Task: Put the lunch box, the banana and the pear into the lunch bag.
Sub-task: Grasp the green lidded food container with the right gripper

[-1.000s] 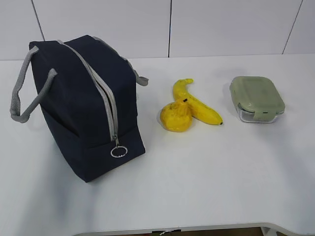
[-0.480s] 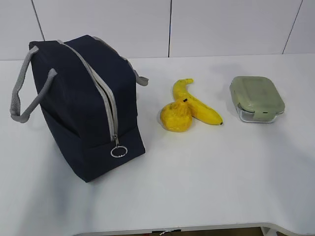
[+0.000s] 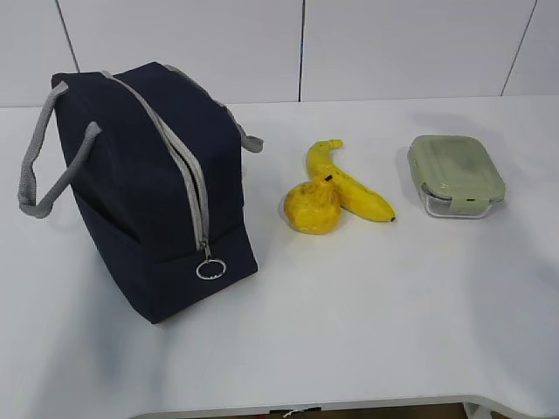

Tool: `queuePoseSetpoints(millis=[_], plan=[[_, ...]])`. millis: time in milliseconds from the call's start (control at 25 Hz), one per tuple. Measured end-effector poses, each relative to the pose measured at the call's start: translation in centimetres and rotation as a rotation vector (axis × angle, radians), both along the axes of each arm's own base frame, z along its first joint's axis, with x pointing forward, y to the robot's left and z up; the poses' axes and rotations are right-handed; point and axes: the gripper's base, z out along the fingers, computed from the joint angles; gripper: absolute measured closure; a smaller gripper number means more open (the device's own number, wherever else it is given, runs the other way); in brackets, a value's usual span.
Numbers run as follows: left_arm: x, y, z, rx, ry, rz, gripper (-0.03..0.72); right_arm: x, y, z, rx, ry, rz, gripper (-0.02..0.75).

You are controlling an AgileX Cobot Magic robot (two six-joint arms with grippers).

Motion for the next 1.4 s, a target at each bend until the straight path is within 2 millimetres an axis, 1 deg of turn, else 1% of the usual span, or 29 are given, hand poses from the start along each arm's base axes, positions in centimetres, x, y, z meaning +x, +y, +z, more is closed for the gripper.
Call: queuePoseSetpoints(millis=[160,320,440,520,600,720,920,1080,1240,1400], plan=[[0.0,0.0,0.0,0.056,-0.014,-0.039,0.446,1.5,-0.7,-1.8,0.064,0.032,0.016,0.307],[0.0,0.0,0.1,0.08,-0.028,-0.053,0.446,2.9,-0.7,-3.5,0.113,0.063,0.049,0.309],[0.0,0.0,0.1,0.128,-0.04,-0.086,0.446,3.7,-0.7,-4.3,0.151,0.06,0.067,0.309],[0.1,0.0,0.1,0.158,-0.05,-0.106,0.446,4.1,-1.0,-4.7,0.193,0.049,0.067,0.308],[0.1,0.0,0.1,0.176,-0.06,-0.118,0.446,4.5,-1.9,-5.1,0.239,0.036,0.047,0.308],[0.2,0.0,0.3,0.178,-0.08,-0.125,0.446,4.6,-4.1,-5.5,0.306,-0.002,-0.005,0.308],[0.2,-0.2,0.4,0.146,-0.089,-0.129,0.446,5.0,-7.2,-6.3,0.464,-0.085,-0.04,0.309],[0.2,-0.4,0.4,0.122,-0.094,-0.134,0.446,5.8,-9.5,-8.1,0.559,-0.124,-0.09,0.309],[0.2,-0.5,0.5,0.1,-0.096,-0.138,0.446,6.6,-10.5,-9.6,0.62,-0.139,-0.129,0.309],[0.2,-0.6,0.5,0.087,-0.097,-0.139,0.446,7.6,-11.1,-10.7,0.631,-0.14,-0.122,0.305]])
